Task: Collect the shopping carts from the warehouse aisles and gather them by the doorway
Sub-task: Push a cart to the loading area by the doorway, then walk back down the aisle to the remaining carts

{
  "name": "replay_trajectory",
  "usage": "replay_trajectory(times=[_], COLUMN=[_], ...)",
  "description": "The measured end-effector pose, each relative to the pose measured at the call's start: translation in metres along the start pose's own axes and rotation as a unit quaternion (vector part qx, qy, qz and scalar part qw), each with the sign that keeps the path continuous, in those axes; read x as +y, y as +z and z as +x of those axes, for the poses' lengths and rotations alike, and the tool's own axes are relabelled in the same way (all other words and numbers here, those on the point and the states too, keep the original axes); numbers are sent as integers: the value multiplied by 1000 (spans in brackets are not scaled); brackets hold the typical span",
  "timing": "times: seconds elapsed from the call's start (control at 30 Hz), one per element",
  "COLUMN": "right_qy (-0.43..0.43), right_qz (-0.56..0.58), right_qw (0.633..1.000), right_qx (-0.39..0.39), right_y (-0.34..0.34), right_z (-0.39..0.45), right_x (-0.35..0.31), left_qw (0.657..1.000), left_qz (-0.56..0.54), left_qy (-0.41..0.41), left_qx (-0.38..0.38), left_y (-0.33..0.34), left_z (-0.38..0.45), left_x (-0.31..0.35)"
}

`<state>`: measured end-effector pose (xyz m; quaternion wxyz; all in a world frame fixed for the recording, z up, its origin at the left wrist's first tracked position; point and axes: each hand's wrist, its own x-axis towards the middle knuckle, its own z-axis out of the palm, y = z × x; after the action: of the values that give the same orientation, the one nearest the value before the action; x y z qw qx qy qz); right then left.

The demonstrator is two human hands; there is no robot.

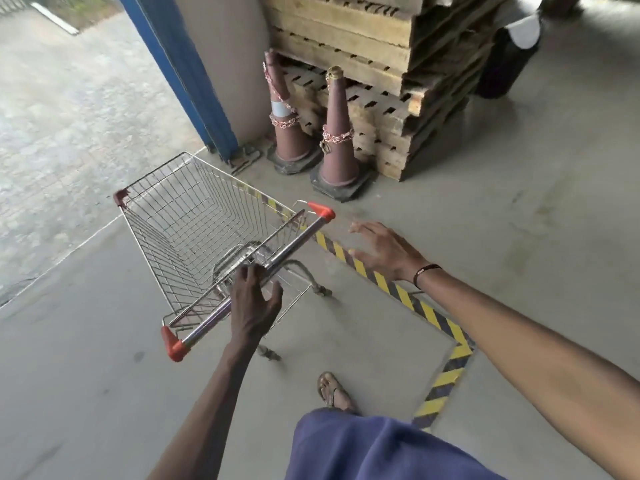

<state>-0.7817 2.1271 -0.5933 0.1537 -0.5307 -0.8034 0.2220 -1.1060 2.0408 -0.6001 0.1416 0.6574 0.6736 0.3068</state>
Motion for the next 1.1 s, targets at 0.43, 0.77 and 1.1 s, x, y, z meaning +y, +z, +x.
replay_trajectory(times=[0.43,0.77,1.1], right_qy=[294,491,639], right_qz=[109,118,85], right_qw=[914,735,505], right_qx=[258,453,574], right_y=[-49,-31,-37], right_z=[-398,-685,-923], right_x=[106,127,138], left_qw=[930,760,592], left_qz=[-173,-198,-218], left_qy=[227,425,544], left_qx=[-230,-451,-553], left_y=[171,300,426], left_z=[-114,-304,-473], left_x=[276,484,691])
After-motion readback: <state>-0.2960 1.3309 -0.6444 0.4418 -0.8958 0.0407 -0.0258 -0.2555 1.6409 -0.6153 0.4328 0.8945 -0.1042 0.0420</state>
